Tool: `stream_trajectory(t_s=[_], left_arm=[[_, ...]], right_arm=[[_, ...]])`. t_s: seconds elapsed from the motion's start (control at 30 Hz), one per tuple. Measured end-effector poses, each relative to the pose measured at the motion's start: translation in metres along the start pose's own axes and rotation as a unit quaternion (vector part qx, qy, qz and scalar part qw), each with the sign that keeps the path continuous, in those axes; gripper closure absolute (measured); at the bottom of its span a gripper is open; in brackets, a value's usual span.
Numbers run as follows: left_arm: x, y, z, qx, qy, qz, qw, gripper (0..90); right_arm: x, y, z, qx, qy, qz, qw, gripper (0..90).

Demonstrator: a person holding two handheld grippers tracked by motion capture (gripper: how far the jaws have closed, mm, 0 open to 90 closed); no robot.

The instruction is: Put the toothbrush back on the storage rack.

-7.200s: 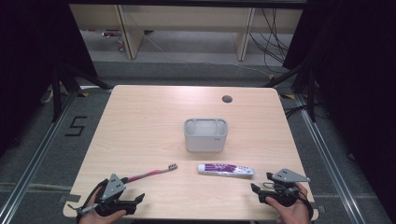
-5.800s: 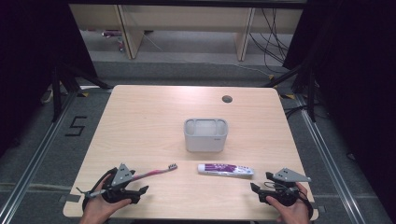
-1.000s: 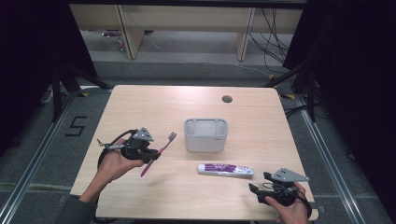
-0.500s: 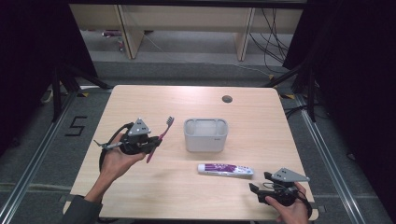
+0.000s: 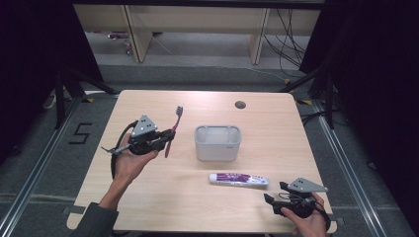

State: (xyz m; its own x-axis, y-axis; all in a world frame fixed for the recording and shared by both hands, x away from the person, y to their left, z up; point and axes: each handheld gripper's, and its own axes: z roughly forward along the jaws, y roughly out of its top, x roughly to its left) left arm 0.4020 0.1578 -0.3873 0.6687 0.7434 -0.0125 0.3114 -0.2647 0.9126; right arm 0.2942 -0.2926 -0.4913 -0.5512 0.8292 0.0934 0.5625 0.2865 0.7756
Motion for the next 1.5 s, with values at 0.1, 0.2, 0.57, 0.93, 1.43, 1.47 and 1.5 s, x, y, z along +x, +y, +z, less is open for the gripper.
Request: stream_trajectory(t_s=[0.1, 0.2, 0.57, 0.93, 1.43, 1.47, 1.5], left_arm=[[0.000, 0.003, 0.001, -0.013, 0.004, 0.001, 0.9999, 82.4], [0.000, 0.007, 0.004, -0.022, 0.001, -0.006, 0.9997, 82.4], [-0.001, 0.025, 0.018, -0.070, 0.006, -0.030, 0.9970, 82.3], [-0.007, 0.046, 0.039, -0.092, 0.013, -0.047, 0.9946, 82.4], [-0.017, 0.053, 0.066, -0.084, 0.002, -0.055, 0.9949, 82.4], [-0.019, 0.053, 0.070, -0.080, 0.001, -0.053, 0.9953, 82.3], [-0.019, 0.053, 0.070, -0.080, 0.001, -0.053, 0.9953, 82.4]], right_arm=[[0.000, 0.000, 0.000, 0.000, 0.001, 0.000, 1.0000, 24.3], [0.000, 0.000, 0.000, -0.001, 0.001, 0.000, 1.0000, 24.3], [-0.001, 0.000, 0.000, -0.001, 0.002, 0.001, 1.0000, 24.3], [-0.003, 0.000, -0.001, 0.000, -0.004, -0.012, 0.9999, 24.4], [-0.004, 0.000, -0.001, -0.003, 0.003, -0.009, 1.0000, 24.4], [-0.004, 0.000, -0.001, -0.002, 0.004, -0.007, 1.0000, 24.4], [-0.004, 0.000, -0.001, -0.002, 0.004, -0.007, 1.0000, 24.4]])
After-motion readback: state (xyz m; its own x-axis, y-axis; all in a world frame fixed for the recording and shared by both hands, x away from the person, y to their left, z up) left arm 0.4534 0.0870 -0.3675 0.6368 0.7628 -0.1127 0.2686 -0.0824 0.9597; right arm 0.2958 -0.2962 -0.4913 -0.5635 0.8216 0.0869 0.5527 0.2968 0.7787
